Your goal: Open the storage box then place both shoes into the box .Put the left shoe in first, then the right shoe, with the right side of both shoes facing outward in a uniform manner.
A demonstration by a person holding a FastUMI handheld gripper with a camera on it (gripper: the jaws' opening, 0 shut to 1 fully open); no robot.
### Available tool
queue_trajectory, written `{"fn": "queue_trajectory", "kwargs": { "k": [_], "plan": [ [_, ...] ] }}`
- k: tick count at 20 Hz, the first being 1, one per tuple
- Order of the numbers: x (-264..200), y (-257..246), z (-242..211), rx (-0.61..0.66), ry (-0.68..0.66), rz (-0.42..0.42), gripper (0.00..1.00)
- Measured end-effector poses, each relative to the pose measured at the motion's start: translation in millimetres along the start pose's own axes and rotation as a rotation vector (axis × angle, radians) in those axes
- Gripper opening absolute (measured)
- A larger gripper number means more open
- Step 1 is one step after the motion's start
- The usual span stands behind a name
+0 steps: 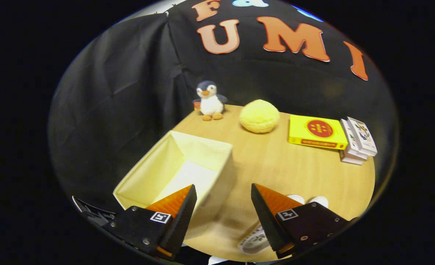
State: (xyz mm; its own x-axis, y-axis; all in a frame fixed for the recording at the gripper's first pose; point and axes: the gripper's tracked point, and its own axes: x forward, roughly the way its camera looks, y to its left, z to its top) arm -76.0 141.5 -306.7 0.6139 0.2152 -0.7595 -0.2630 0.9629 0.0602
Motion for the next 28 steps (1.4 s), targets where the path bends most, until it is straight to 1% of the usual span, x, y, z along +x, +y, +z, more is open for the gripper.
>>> {"fn": "queue_trajectory", "kwargs": {
  "k": [2,6,10,13,15,17,18,21,24,27,28],
  "plan": [
    [-6,-35,-30,0.025,0.038,-0.071,0.87],
    [-14,-78,-89,0.061,0.121,-0.156,0.82],
    [-21,-91,-134,0.091,0.183,-0.175,0.76],
    [-13,-100,-151,0.074,0.198,-0.202,0.75],
    [-2,-108,-159,0.057,0.201,-0.231,0.71],
    [9,-115,-169,0.051,0.219,-0.245,0.65],
    [14,-118,-171,0.059,0.217,-0.256,0.59],
    [32,-122,-163,0.139,0.147,-0.270,0.42],
    [44,-129,-164,0.205,0.121,-0.320,0.28],
    [46,-132,-161,0.214,0.115,-0.341,0.24],
    [45,-134,-163,0.225,0.119,-0.350,0.20]
  ]
}}
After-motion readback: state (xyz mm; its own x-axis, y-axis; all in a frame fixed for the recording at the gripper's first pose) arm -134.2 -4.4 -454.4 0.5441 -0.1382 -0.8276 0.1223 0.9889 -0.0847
